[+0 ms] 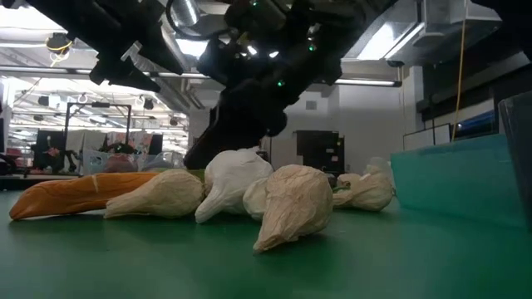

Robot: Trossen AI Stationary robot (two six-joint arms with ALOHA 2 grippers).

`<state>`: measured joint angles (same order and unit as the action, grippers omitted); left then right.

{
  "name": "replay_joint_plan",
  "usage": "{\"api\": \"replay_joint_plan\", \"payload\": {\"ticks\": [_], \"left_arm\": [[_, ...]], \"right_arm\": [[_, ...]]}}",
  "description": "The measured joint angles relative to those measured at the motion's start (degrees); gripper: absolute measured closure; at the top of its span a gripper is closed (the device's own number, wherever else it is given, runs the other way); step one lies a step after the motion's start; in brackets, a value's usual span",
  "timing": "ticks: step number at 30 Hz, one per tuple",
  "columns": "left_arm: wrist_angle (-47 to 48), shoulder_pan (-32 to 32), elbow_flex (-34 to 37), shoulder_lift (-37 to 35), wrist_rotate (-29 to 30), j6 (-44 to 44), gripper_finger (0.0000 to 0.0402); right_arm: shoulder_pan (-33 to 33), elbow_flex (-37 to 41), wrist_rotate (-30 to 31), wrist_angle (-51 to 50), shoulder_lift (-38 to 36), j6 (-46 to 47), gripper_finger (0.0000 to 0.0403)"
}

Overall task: Sort produce into baskets
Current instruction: Put the cucumber into the green bin

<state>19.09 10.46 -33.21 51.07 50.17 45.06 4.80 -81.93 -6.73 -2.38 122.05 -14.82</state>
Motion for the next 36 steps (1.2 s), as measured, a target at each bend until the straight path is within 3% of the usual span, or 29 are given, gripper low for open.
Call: {"api": "replay_joint_plan", "payload": {"ticks": [15, 20, 36], "left_arm": [[0.04, 0.00, 0.00, 0.00, 0.00, 0.00, 0.0057], [0.04, 0.02, 0.00, 0.00, 0.01, -0.02, 0.0057], [0.02, 0.01, 0.03, 0.02, 0.02, 0.01, 0.0057]], "right_arm": [[0.05, 0.17, -3.53, 1.30, -1.26, -1.61, 0.0128], [0.11, 0.19, -7.48, -0.80, -1.26, -1.67, 0.0128], [0.05, 0.10, -3.28, -6.46, 0.54, -2.04, 0.0128]]}}
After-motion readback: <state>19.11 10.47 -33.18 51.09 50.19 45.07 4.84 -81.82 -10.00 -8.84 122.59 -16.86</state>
